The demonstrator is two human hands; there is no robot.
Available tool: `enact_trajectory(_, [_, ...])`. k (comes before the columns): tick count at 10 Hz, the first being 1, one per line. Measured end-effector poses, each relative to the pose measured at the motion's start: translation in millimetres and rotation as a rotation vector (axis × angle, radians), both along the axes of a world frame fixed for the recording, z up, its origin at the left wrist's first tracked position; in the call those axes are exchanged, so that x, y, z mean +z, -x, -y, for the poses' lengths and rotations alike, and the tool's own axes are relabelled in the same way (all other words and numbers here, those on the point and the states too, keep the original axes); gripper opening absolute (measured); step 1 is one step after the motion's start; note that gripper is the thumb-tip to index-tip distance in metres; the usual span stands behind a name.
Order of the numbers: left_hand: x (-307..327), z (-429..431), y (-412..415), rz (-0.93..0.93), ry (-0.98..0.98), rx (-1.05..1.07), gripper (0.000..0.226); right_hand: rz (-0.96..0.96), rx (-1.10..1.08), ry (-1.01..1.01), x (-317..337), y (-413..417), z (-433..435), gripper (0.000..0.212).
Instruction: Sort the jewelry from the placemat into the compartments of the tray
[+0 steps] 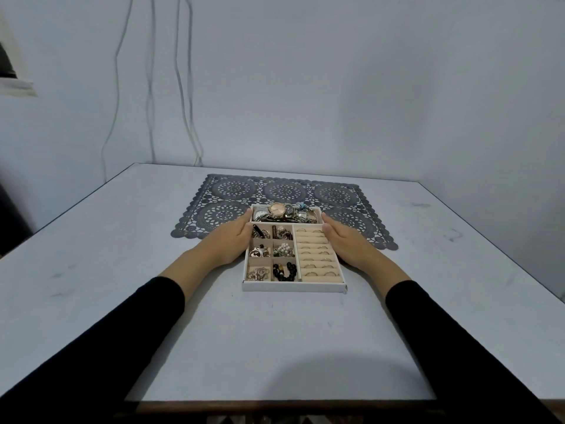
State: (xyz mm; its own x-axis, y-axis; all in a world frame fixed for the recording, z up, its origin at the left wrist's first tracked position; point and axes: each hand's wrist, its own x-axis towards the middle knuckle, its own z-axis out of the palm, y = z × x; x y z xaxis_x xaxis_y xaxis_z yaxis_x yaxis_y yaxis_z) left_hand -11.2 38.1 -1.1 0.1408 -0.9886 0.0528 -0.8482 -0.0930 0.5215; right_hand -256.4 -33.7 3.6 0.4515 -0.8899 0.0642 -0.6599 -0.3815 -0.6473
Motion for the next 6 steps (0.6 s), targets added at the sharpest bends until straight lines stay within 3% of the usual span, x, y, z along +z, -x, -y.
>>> enact_trajectory(4, [-7.7,-5.7,-0.6,-0.022,0.068,0.0,0.05,0.016,0.023,0.01,4.0,7.5,-10.6,0.041])
enact_trajectory(5, [2.8,-29.2,0.0,-0.088,0.009,0.024,0.049,-0.036,0.012,-0.033,17.3,20.6,-38.7,0.038])
enact_trajectory(6, [-0.4,-84.2,22.8,-0.063,0.135,0.134,0.033,0.043,-0.005,0.031,9.5,44.0,-92.1,0.032])
